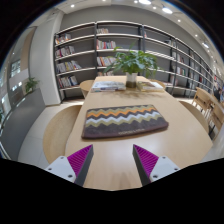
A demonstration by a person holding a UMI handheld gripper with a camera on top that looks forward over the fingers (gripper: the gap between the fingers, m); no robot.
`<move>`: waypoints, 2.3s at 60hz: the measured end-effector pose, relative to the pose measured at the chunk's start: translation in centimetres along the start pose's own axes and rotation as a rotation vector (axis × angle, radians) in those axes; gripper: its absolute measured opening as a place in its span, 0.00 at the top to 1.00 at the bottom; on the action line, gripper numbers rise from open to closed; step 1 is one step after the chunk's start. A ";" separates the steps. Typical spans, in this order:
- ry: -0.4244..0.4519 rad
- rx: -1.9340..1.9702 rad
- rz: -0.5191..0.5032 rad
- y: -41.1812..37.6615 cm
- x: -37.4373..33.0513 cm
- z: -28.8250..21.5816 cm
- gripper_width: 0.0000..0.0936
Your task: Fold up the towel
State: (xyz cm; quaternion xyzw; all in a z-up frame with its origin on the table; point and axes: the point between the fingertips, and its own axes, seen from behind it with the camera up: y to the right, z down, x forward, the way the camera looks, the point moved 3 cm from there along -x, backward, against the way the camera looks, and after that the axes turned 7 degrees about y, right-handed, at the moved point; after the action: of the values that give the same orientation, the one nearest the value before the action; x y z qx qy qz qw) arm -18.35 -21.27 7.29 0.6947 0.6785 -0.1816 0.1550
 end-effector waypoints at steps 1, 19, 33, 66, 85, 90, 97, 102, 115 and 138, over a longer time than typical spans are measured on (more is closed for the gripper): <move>-0.002 -0.003 -0.010 -0.7 0.8 -0.3 0.15; -0.041 -0.072 -0.116 -10.0 15.6 -4.9 0.18; -0.138 -0.125 -0.014 -9.6 19.4 -3.5 0.54; -0.073 -0.198 0.027 1.2 15.7 -13.7 0.94; -0.149 -0.175 0.018 16.0 18.3 -11.2 0.86; -0.190 -0.196 0.053 18.8 19.2 -9.3 0.68; -0.173 -0.205 0.069 20.2 17.9 -9.3 0.44; -0.147 -0.171 0.054 19.9 16.3 -10.2 0.28; -0.044 -0.105 0.011 18.2 9.8 -15.7 0.19; 0.103 -0.037 -0.039 13.5 -2.4 -19.1 0.18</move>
State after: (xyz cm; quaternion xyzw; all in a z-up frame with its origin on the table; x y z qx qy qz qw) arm -4.10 -15.00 24.89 0.6869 0.7021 -0.1362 0.1291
